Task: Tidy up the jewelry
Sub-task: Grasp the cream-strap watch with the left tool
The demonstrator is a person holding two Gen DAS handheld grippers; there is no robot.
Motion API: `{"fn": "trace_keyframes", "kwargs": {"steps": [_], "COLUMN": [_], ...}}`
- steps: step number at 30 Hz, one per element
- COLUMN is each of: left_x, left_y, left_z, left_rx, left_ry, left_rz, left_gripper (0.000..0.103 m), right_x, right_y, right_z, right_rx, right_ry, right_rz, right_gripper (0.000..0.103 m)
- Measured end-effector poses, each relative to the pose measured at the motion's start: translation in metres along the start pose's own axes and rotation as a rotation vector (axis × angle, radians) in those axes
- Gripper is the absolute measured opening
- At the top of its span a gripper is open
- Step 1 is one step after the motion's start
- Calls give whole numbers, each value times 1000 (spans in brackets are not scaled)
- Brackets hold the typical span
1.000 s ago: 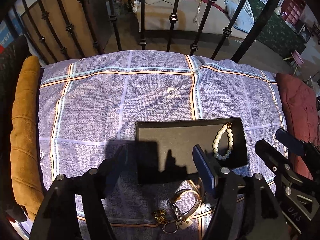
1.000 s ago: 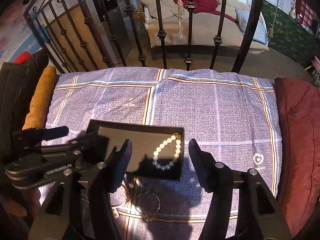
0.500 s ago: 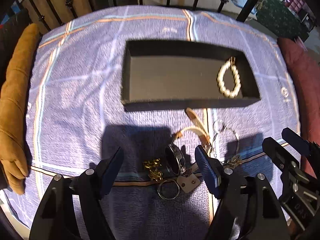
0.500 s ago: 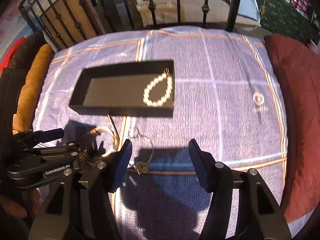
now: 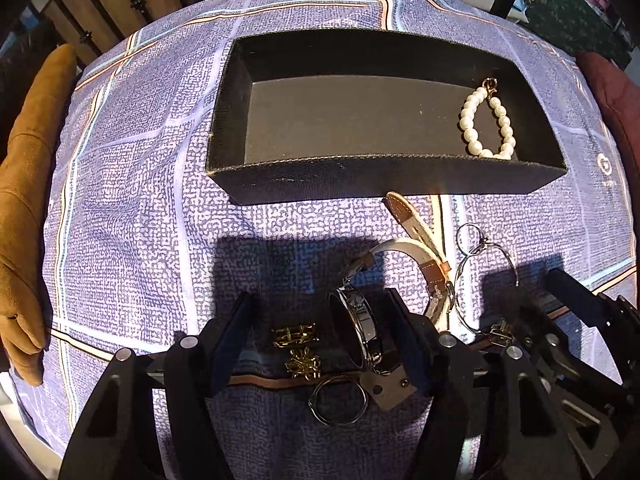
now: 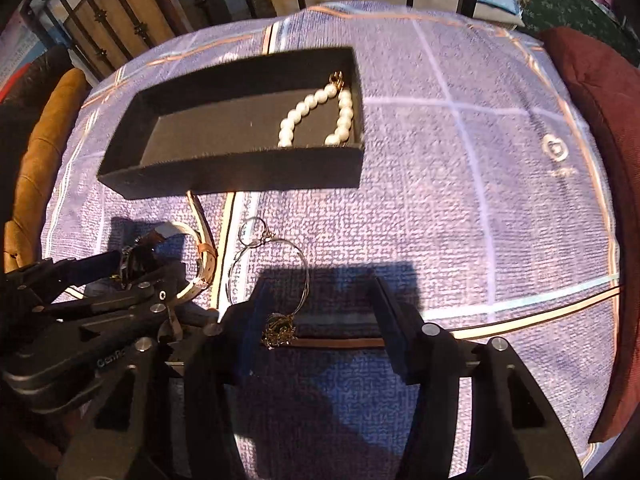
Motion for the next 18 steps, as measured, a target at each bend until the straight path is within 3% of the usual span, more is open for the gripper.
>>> {"fn": "trace_keyframes", "kwargs": {"steps": [1,3,4,7,8,11,18], "left_x": [-1,-1,-1,6,7,18,54], "left_y": [-1,-1,-1,7,12,24,22], "left_z": [0,0,0,0,0,0,-6], "left_rx": [-4,0,2,21,31,75,55], "left_ry": [-2,-11,-14,-16,-12,-19,-59], "left_rz": [-2,-5,-3,4,7,74,108], "left_gripper": [62,54,43,14,11,10,10], "right_x": [-3,-4,-3,4,10,34,76], "right_y": [0,3,5,5,4,5,9], "right_z": [0,2,2,4,3,-2,-19], "right_rx": [5,44,60,27,26,38,18], "right_ry": [-2,-11,-11,8,-6,-48,-112], "right_rz": [10,45,52,-18,-20,-29,-73], "right_gripper": [50,34,5,3,3,3,3]}}
Point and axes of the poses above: each gripper's, at about its wrist camera, not at the fingertips, and x roughly against the way its jaws point, y to its left, z to its underside, the point moved 9 cm from there along -x, roughly the way its jaws point, and after that the axes turned 3 degrees about y, right-handed, at the moved point
